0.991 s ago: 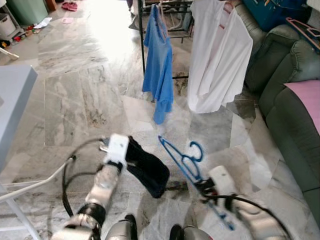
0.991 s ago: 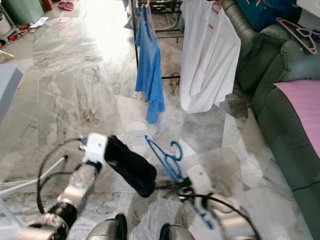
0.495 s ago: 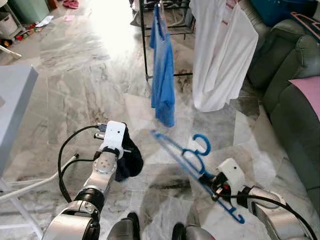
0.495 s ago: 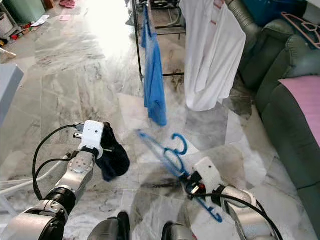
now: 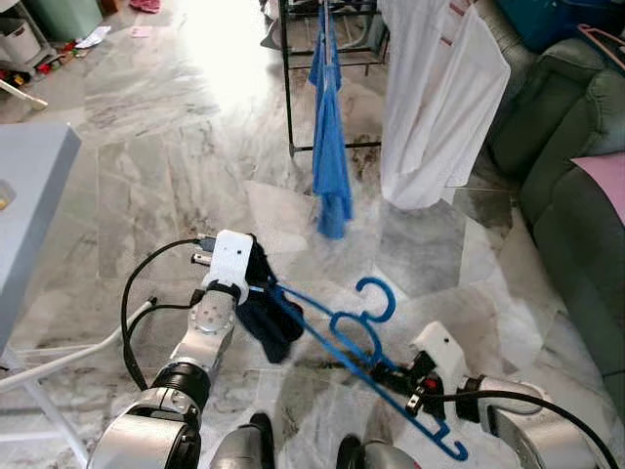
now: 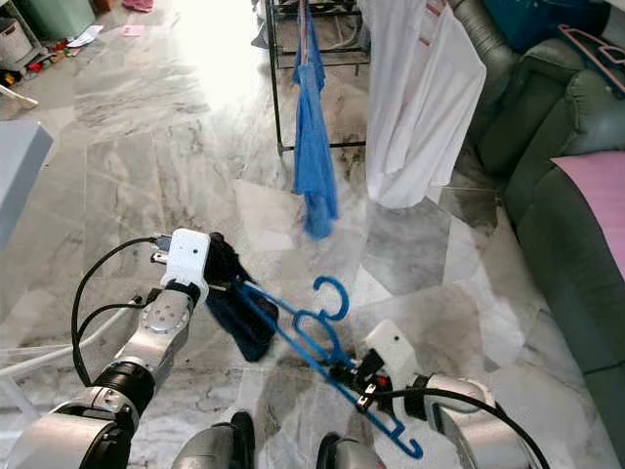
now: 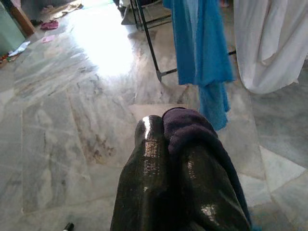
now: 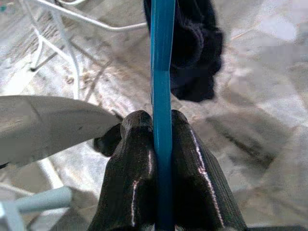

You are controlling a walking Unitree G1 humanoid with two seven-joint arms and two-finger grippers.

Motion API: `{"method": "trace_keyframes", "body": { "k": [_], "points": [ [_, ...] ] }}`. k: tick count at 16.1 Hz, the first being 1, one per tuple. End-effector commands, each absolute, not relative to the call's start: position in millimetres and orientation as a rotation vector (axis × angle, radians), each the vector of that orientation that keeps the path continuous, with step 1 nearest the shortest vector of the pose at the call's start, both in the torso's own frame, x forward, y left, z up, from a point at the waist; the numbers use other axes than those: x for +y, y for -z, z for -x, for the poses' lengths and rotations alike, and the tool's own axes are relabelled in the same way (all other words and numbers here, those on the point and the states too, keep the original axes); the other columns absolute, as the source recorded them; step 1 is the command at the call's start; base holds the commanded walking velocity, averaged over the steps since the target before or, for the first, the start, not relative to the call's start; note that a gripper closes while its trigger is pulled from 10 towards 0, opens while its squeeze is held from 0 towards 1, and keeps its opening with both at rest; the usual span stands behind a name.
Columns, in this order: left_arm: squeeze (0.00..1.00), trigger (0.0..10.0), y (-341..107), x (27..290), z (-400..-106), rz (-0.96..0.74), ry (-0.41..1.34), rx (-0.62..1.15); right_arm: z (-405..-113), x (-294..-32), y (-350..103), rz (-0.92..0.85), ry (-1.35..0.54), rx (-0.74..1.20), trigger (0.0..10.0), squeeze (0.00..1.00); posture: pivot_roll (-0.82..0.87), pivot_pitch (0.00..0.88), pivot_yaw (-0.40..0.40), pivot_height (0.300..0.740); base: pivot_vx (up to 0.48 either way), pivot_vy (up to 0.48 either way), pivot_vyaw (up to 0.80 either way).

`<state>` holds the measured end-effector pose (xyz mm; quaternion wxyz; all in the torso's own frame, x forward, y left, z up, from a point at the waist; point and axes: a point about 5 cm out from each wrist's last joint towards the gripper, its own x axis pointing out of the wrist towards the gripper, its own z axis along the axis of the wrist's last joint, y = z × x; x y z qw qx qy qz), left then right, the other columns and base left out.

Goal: Hang hanger

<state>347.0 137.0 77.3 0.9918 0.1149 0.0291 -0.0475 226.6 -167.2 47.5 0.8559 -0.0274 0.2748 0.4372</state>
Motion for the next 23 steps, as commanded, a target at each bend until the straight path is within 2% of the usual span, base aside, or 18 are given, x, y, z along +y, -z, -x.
{"method": "trace_keyframes", "body": {
  "k": [1,7,9,12,16,23],
  "points": [
    [0.0,10.0,-89,136,-351,-0.238,0.11,0.004,-221,-164,-46,0.045,-0.953,0.594,10.0,0.0,-0.12,0.205,0.042,0.74,0.0,0.0,0.0],
    [0.0,10.0,-89,140,-352,-0.259,0.11,0.012,-222,-168,-41,0.092,-0.923,0.619,10.0,0.0,-0.11,0.204,0.05,0.74,0.0,0.0,0.0],
    [0.0,10.0,-84,146,-351,-0.311,0.088,0.047,-235,-178,-44,0.146,-0.813,0.564,10.0,0.0,-0.11,0.204,0.053,0.74,0.0,0.0,0.0],
    [0.0,10.0,-78,148,-350,-0.341,0.077,0.091,-231,-165,-61,0.08,-0.932,0.496,10.0,0.0,-0.12,0.203,0.059,0.74,0.0,0.0,0.0],
    [0.0,10.0,-78,147,-351,-0.346,0.071,0.096,-218,-158,-57,0.053,-1.023,0.53,10.0,0.0,-0.12,0.205,0.058,0.74,0.0,0.0,0.0],
    [0.0,10.0,-77,152,-351,-0.327,0.072,0.114,-221,-172,-51,0.138,-0.96,0.578,10.0,0.0,-0.12,0.206,0.059,0.74,0.0,0.0,0.0]
  ]
}}
